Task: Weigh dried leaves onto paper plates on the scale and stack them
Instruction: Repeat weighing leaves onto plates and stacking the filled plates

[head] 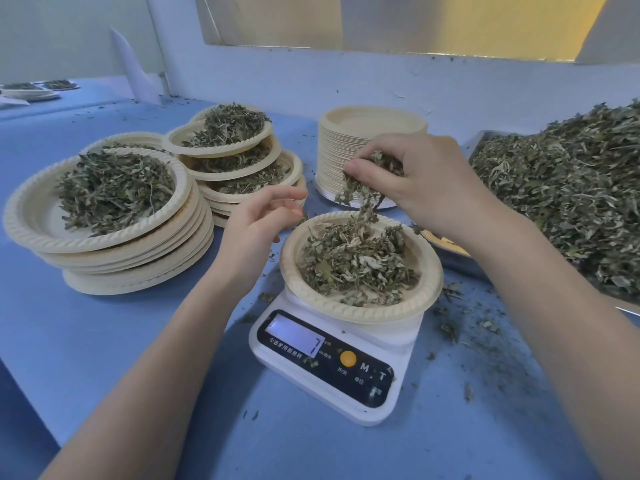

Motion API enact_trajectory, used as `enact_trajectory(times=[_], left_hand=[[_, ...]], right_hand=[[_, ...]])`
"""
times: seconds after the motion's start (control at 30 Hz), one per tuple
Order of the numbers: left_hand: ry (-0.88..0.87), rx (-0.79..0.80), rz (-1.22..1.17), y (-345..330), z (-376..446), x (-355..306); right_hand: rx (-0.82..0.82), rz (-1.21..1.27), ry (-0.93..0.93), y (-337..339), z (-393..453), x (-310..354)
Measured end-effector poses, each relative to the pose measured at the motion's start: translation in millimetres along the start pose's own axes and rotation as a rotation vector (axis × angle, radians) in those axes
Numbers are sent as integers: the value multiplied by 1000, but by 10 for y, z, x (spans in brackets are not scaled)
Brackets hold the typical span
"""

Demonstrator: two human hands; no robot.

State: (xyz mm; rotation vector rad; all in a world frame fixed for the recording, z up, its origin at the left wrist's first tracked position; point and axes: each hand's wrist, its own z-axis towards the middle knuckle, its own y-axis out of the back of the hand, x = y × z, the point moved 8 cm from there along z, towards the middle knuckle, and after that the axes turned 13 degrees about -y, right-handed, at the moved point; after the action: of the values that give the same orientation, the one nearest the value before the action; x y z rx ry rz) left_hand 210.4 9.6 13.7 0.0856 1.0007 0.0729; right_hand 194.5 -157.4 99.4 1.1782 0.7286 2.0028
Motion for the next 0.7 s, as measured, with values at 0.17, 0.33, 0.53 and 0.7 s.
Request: enact_trajectory(times=[0.17, 0.33, 0.53, 0.7], left_hand=[[-4, 4, 19, -6, -1, 6], [13, 26, 36, -28, -9, 36], [12, 27, 56, -35, -6, 64], [34, 39, 78, -40, -24, 66]], right_hand=[[-134, -305, -40, 210, 136, -276], [29, -602, -381, 204, 160, -1188], [159, -656, -485, 114, 88, -1421], [182, -342, -336, 81, 128, -995]])
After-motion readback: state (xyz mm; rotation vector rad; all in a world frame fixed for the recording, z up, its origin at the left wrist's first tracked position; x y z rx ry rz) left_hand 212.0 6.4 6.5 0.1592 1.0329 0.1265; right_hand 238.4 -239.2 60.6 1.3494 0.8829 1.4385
